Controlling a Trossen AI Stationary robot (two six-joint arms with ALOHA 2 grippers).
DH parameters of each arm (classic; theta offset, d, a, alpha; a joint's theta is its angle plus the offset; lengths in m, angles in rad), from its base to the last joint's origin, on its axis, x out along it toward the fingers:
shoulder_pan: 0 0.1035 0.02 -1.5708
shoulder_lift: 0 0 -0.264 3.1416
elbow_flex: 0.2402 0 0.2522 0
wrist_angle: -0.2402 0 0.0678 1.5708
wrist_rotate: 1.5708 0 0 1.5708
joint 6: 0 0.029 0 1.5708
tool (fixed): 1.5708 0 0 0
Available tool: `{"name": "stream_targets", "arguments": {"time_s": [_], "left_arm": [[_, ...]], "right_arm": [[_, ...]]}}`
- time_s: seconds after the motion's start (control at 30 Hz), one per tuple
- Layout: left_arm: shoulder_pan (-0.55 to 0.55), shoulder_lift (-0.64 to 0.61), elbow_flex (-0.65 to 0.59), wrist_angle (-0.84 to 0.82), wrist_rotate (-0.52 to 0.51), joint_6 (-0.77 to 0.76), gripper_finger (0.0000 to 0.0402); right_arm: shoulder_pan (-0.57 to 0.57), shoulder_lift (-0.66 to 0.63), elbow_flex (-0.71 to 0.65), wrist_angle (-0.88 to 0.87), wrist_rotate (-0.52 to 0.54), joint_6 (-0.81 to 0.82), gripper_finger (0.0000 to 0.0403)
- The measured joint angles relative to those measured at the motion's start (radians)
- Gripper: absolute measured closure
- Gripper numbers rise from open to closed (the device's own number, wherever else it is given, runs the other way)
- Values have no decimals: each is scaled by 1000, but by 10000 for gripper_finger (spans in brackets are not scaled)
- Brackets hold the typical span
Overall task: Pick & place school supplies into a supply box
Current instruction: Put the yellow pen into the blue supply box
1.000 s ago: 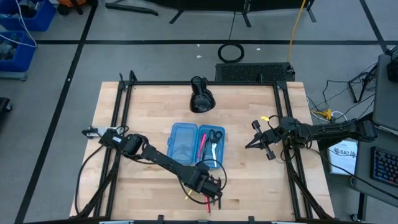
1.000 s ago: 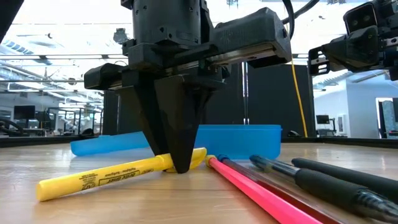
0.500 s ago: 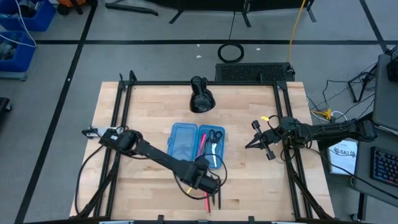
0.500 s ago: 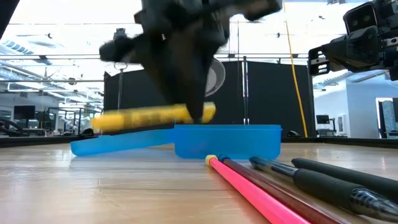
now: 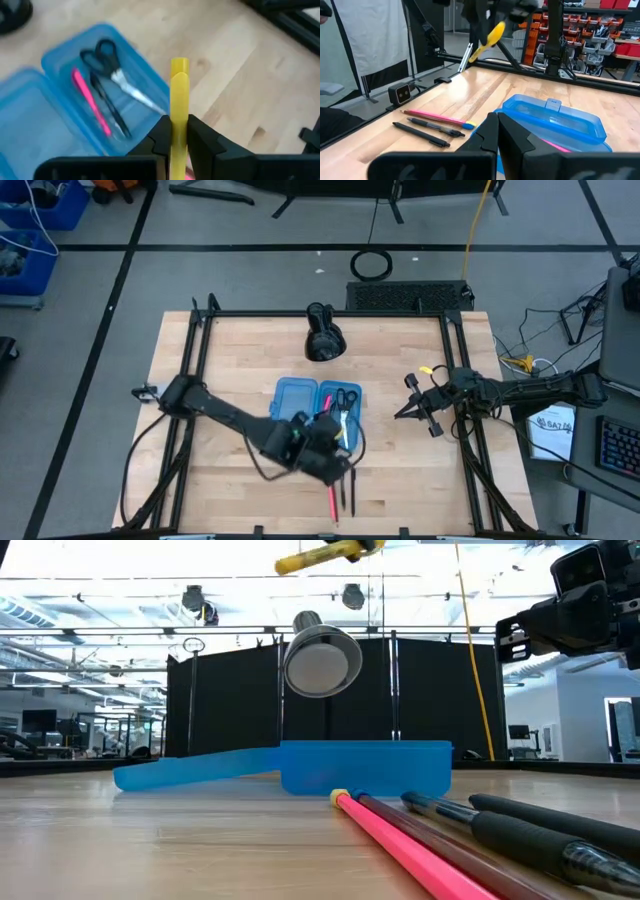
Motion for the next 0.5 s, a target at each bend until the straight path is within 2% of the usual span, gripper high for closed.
{"name": "stream_targets", "arguments": {"time_s": [0.13,0.3,0.4,0.5], "left_arm": [[68,-14,0,131,52,187,360],[151,-15,0,394,107,369,355],[189,-17,2,419,52,313,362],[217,-17,2,282,-13,175,362]], "right_arm": [[0,0,0,25,0,22,403],[0,0,0,35,0,38,403],[0,0,0,34,0,39,403],[0,0,0,34,-1,62,403]]}}
